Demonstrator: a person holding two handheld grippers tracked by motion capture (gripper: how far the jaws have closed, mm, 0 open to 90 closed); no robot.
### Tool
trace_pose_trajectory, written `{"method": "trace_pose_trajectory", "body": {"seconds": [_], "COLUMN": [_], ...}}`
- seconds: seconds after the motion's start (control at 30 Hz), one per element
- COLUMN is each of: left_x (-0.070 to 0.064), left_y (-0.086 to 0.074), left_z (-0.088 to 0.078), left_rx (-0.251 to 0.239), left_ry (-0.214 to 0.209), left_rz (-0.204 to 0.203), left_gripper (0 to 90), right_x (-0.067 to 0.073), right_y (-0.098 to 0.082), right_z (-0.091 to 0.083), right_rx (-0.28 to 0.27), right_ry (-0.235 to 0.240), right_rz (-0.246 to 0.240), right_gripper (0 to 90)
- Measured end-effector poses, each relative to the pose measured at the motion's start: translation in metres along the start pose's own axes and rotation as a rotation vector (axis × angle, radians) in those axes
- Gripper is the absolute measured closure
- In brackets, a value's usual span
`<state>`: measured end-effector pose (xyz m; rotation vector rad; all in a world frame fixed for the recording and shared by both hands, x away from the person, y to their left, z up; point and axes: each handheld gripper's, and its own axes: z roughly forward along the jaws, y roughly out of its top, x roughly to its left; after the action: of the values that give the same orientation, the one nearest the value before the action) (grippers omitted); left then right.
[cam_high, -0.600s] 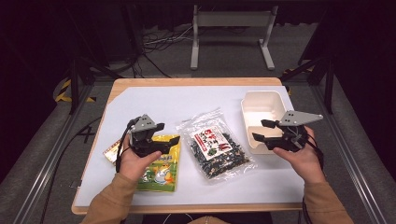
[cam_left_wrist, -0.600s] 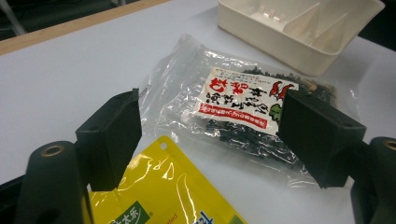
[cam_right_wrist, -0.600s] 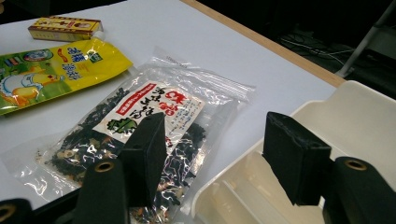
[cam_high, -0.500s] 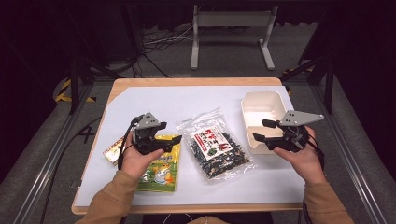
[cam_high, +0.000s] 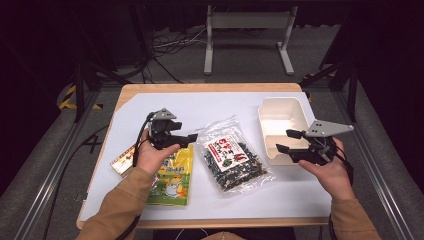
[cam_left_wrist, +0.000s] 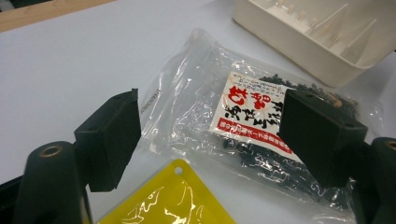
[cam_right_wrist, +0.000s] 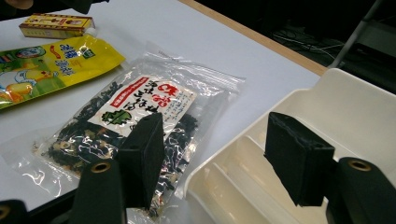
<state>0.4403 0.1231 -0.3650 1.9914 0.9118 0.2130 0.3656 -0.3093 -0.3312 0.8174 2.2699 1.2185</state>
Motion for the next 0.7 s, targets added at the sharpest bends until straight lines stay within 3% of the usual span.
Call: {"method": "trace_pose_trajectory", "body": {"seconds": [0.2, 0.33, 0.43, 0.63, 0.7], "left_x": [0.007, 0.013, 0.019, 0.027, 0.03], "left_y": [0.006, 0.008, 0.007, 0.007, 0.007], "left_z": [0.011, 0.02, 0.03, 0.045, 0.049], "left_rx": [0.018, 0.052, 0.087, 0.142, 0.155], "left_ry": [0.0, 0.022, 0.015, 0.007, 0.022], "left_rz": [-0.038, -0.036, -0.072, -0.106, -0.109], "left_gripper": [20.5, 20.4, 19.9, 16.7, 16.6], "right_x": [0.0, 0.0, 0.0, 0.001, 0.0], "right_y": [-0.003, -0.004, -0.004, -0.005, -0.006], "right_z": [-0.002, -0.004, -0.005, -0.009, -0.01], "right_rx": [0.003, 0.005, 0.003, 0.007, 0.005], "right_ry": [-0.006, -0.01, -0.013, -0.016, -0.017], "right_rz": [0.007, 0.006, 0.006, 0.008, 0.013], "right_gripper": [37.4, 36.9, 36.7, 35.8, 35.7]}}
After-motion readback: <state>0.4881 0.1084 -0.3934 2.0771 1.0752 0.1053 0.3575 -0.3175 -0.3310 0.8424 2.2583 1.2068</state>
